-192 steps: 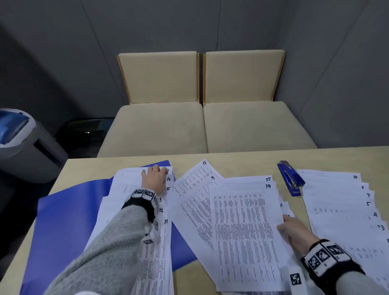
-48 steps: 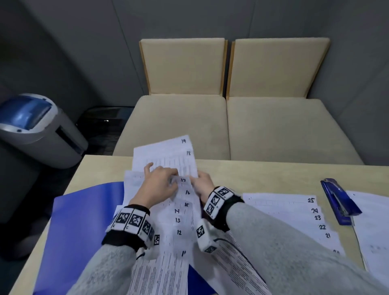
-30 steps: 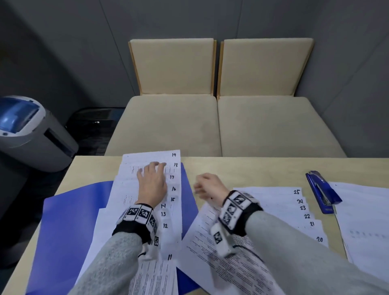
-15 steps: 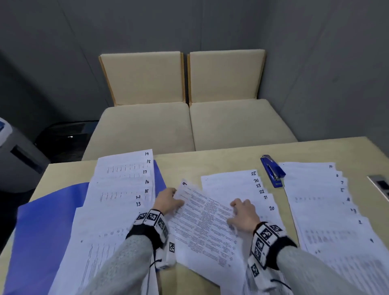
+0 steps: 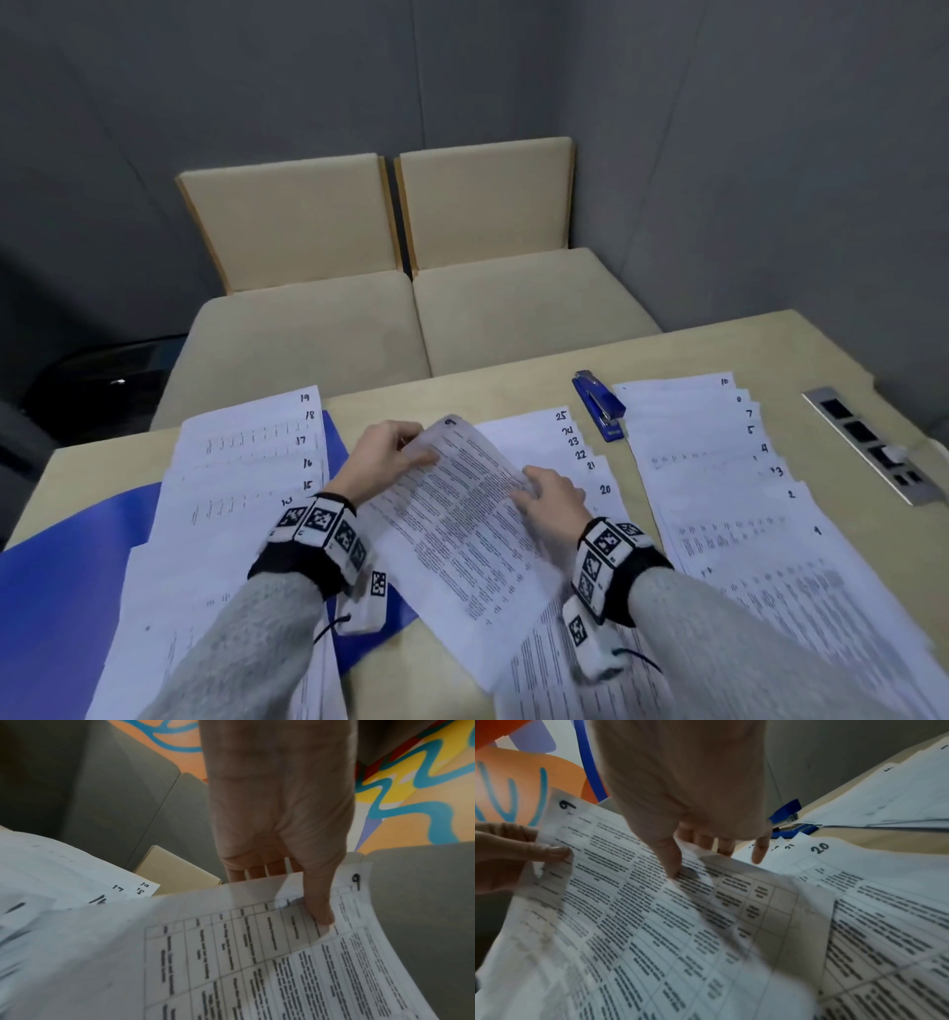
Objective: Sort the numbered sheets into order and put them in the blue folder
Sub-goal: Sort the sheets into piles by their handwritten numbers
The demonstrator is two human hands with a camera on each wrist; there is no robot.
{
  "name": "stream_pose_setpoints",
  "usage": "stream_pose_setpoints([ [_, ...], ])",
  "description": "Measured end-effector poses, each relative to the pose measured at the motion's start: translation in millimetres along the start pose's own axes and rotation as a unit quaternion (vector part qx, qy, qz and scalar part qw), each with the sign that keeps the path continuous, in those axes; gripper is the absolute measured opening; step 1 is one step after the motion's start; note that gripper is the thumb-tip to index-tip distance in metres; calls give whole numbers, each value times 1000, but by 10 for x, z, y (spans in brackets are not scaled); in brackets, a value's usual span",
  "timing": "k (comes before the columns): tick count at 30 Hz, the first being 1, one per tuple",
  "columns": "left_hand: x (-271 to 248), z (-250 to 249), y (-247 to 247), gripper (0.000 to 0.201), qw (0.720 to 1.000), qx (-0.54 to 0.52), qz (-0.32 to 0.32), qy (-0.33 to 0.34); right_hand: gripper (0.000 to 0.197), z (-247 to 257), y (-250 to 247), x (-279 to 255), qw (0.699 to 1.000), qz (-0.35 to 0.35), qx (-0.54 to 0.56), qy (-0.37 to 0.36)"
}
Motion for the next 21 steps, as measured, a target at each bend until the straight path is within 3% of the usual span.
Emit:
stream_pose_setpoints([
  [3,38,79,-20,21,994,105,-30,11,34,-71,44,4,997,39,59,11],
  [6,30,355,-73,40,979,197,11,-60,31,-217,142,12,994,76,61,50],
  [8,-17,569,-106,37,971,206,41,-114,36,-319,224,-23,989,101,72,78],
  [10,-77,683,-102,22,976,167,44,-134,37,-400,287,-55,986,107,89,89],
  [13,-137,750,-77,12,982,147,31,-116,19,-471,161,-60,999,-23,16,36],
  [16,-168,764,-108,11,983,156,5,-98,21,-594,-103,-193,977,-132,-165,35],
  [18,-158,804,-147,9,984,157,-1,-89,26,-733,-141,-325,966,-129,-223,31],
  [21,-137,806,-226,9,987,137,0,-83,41,-879,21,-498,970,-68,-233,20],
])
Point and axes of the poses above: each hand's wrist, its own x-axis towards the middle knuckle, its own y-axis out of the palm, z = x × y, the point moved 5 cm from there along x, towards the middle knuckle, and after that the axes turned 9 degrees about -z, right-handed, at the moved point
